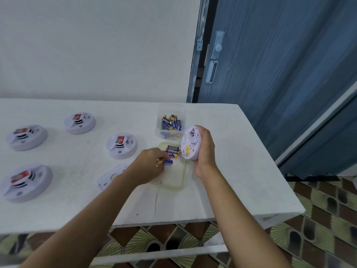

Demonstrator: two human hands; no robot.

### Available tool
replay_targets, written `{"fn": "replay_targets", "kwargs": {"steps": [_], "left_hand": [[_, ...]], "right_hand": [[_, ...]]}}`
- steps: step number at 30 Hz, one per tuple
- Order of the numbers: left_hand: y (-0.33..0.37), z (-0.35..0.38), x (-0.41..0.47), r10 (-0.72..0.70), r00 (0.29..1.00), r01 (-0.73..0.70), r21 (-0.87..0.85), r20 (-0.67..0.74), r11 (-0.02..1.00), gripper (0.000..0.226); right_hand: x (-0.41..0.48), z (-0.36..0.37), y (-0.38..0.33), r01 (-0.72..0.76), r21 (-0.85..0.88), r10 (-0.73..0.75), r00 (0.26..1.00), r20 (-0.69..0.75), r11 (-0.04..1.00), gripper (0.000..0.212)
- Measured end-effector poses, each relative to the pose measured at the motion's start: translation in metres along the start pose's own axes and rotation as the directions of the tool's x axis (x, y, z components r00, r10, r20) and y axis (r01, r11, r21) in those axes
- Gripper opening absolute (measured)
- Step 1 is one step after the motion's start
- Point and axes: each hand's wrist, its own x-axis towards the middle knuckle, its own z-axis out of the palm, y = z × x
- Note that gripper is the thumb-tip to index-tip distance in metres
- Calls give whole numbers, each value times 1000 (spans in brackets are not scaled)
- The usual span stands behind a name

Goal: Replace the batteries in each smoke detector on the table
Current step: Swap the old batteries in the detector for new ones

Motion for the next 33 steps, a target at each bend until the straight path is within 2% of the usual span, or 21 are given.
{"fn": "replay_targets", "kwargs": {"steps": [5,10,16,19,24,28,33], "left_hand": [[-10,10,8,148,987,-139,137,-62,981,27],[-8,9,14,196,959,-151,217,-203,964,29],[6,-7,39,182,941,-156,111,-284,981,33],[15,-17,65,134,947,-120,64,-291,991,25],[20,-24,120,37,975,-6,138,-221,990,23],[25,-27,152,-17,999,0,408,39,913,28],[21,-22,172,-135,966,2,515,221,857,30]], "right_hand": [[5,0,-1,-11,13,11,1000,-12,1000,50],[11,-1,-2,-47,35,47,999,-9,998,58],[27,-7,-6,-109,126,104,994,44,986,45],[36,-10,-9,-116,159,109,993,52,980,39],[56,-17,-20,-115,173,112,993,26,978,29],[67,-21,-28,-114,172,111,993,27,978,28],[78,-26,-31,-106,192,95,993,64,976,28]]}}
